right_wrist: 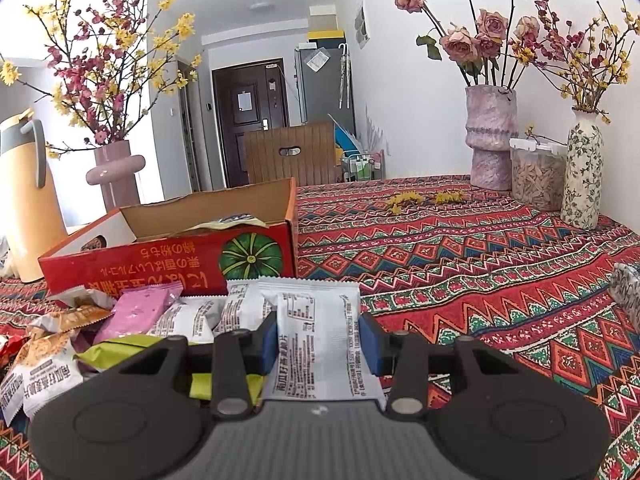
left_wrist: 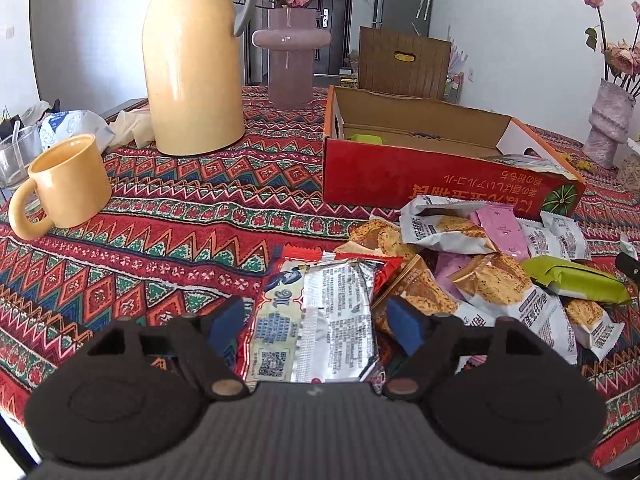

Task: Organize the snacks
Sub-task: 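Grasp the red-and-silver packet with the left tool while the right tool holds its packet, then lift both held packets toward the box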

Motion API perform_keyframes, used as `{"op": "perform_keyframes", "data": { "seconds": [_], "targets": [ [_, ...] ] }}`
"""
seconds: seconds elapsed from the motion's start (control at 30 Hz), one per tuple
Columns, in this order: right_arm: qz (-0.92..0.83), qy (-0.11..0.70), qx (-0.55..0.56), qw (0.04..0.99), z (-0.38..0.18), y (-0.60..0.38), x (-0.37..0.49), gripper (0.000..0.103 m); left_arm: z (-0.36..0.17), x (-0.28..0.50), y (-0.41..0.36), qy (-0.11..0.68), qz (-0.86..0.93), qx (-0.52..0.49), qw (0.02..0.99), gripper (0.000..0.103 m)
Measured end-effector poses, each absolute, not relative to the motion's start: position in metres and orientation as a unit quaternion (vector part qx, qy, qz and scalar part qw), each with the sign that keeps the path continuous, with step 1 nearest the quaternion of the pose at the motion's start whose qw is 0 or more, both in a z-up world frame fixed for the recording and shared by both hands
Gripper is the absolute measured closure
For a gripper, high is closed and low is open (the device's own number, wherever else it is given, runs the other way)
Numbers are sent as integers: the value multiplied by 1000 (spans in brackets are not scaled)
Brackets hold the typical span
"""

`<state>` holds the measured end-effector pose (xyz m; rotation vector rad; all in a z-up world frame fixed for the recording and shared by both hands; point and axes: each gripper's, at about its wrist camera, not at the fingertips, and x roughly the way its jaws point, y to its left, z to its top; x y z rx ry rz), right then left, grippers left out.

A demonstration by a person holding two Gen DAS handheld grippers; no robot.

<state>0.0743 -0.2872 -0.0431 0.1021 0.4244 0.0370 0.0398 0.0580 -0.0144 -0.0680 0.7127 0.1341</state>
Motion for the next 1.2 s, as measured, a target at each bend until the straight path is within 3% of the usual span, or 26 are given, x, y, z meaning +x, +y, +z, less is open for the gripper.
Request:
{"op": "perform_keyframes", "data": {
  "seconds": [0.33,0.6,1.03,1.13,1.2],
  "targets": [
    [18,211,50,976,-43,-287,74,62,-41,55,68,387,69,-42,919,16],
    [18,211,51,976,-43,-287,74,62,-41,52,67,372,72,-39,925,31],
    [23,209,55,976,-42,-288,71,62,-26,46,66,348,64,-39,935,46],
    [24,209,55,976,-41,-288,70,62,-21,46,64,339,62,-37,938,51],
    [25,210,54,976,-42,-289,71,62,-19,47,63,337,59,-35,939,60]
  ]
}}
